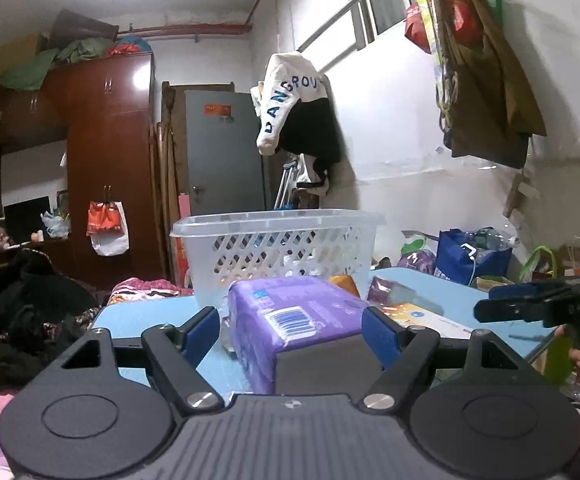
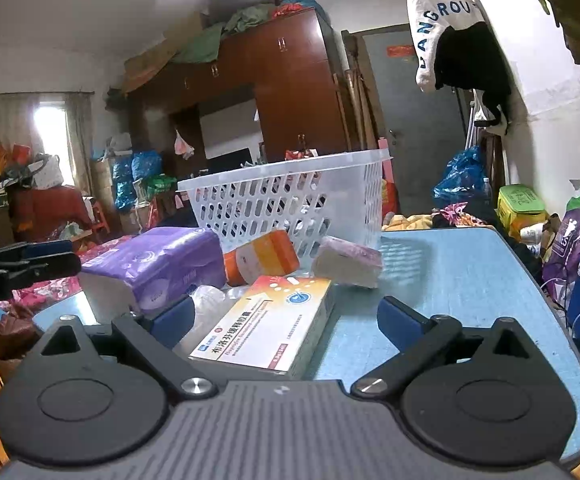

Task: Organize objects
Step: 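Grasp the purple tissue pack from opposite sides with both grippers, then lift the tissue pack with both grippers and lower it into the basket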

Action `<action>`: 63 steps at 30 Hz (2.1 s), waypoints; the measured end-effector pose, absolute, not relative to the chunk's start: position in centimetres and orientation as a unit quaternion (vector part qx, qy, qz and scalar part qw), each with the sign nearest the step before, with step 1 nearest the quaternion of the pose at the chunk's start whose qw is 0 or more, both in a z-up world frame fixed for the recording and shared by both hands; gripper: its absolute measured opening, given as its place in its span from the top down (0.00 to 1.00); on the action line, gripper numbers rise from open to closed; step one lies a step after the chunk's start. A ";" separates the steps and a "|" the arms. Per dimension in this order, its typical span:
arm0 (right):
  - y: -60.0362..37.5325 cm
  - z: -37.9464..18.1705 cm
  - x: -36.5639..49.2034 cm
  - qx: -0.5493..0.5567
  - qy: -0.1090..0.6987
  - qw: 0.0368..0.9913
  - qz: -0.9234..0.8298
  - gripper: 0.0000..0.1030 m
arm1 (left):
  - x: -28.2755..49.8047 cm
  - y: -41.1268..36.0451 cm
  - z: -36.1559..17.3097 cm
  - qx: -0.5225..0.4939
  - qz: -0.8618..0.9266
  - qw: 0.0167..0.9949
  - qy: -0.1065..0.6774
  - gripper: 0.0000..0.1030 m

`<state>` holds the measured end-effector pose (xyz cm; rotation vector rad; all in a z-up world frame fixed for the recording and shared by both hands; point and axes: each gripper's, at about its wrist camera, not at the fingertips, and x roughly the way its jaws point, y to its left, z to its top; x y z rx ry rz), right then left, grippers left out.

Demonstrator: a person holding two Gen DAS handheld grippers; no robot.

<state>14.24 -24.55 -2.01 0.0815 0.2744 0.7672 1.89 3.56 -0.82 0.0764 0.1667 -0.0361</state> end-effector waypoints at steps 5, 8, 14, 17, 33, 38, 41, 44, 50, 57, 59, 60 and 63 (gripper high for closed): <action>-23.7 -2.0 13.6 0.027 0.126 0.911 0.393 0.05 | 1.9 4.8 -1.4 0.023 -0.017 0.996 0.086 0.21; -23.5 -2.1 13.7 0.029 0.129 0.908 0.398 0.07 | 1.9 5.0 -1.9 0.025 -0.022 0.995 0.089 0.21; -21.9 -1.7 12.9 0.019 0.113 0.896 0.428 0.13 | 1.8 5.1 -2.6 0.037 -0.043 0.995 0.085 0.21; -19.7 -1.4 12.4 -0.009 0.096 0.886 0.454 0.21 | 1.8 5.8 -2.9 0.035 -0.067 0.994 0.074 0.21; -15.2 -1.5 13.9 -0.056 0.109 0.848 0.515 0.41 | 4.8 7.3 -4.6 0.041 -0.134 0.984 0.110 0.34; -14.8 -1.5 13.8 -0.072 0.111 0.846 0.517 0.50 | 4.7 7.0 -4.5 0.047 -0.129 0.985 0.108 0.43; -15.3 -1.5 13.6 -0.064 0.103 0.847 0.518 0.51 | 4.6 7.0 -4.5 0.041 -0.130 0.985 0.103 0.45; -15.6 -1.4 13.1 -0.065 0.093 0.849 0.517 0.52 | 4.3 6.6 -4.3 0.048 -0.126 0.986 0.096 0.45; -15.8 -0.4 12.4 -0.066 0.065 0.852 0.515 0.52 | 3.1 6.0 -3.4 0.060 -0.124 0.988 0.070 0.46; -16.8 2.3 12.5 -0.067 0.035 0.861 0.503 0.53 | 2.7 4.7 -1.0 0.073 -0.126 0.989 0.041 0.46; -16.9 3.5 12.9 -0.069 0.024 0.863 0.500 0.53 | 3.0 4.2 0.1 0.078 -0.125 0.989 0.029 0.46; -16.9 4.2 13.1 -0.070 0.018 0.865 0.497 0.53 | 3.3 4.0 0.9 0.080 -0.126 0.989 0.022 0.46; -16.8 6.5 14.1 -0.075 0.003 0.868 0.491 0.53 | 4.4 3.6 3.4 0.086 -0.127 0.988 0.005 0.46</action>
